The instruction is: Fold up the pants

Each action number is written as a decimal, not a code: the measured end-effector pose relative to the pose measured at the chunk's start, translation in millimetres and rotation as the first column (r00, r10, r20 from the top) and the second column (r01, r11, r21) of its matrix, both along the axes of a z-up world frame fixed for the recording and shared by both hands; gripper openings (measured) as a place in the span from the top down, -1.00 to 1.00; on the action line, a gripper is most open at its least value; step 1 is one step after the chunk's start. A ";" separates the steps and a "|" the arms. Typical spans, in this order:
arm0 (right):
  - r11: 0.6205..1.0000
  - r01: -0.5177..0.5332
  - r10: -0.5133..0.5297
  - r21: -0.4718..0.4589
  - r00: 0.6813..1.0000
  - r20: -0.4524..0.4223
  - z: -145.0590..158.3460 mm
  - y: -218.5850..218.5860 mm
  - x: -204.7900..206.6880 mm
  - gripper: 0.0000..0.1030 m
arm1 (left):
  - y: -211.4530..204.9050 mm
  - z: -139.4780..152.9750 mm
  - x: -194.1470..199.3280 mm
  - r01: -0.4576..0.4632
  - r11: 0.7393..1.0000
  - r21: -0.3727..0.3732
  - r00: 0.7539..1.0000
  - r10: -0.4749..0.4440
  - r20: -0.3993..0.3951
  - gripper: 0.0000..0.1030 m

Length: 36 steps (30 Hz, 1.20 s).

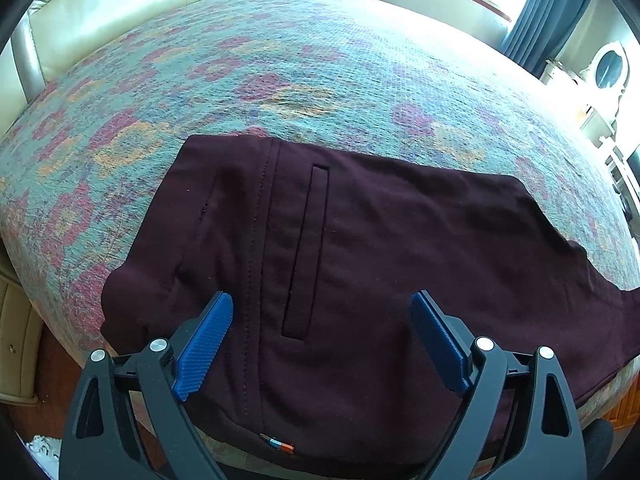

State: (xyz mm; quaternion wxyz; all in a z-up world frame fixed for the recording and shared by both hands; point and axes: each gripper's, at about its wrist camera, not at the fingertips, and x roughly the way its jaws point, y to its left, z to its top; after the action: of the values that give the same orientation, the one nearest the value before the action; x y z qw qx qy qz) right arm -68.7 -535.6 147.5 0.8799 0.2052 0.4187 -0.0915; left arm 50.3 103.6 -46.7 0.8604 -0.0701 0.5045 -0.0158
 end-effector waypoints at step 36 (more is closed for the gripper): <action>0.858 0.079 -0.025 0.507 0.993 -0.113 -155.4 -183.9 -40.2 0.01 | 7.1 -2.6 0.2 0.005 0.999 -0.054 1.000 -0.004 0.025 -0.78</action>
State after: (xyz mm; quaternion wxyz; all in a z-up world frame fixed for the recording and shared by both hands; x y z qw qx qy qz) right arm -108.9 -719.5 -7.9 0.7687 0.4370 0.4670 -0.0114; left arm 50.5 110.7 -49.3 0.8643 -0.0919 0.4934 -0.0322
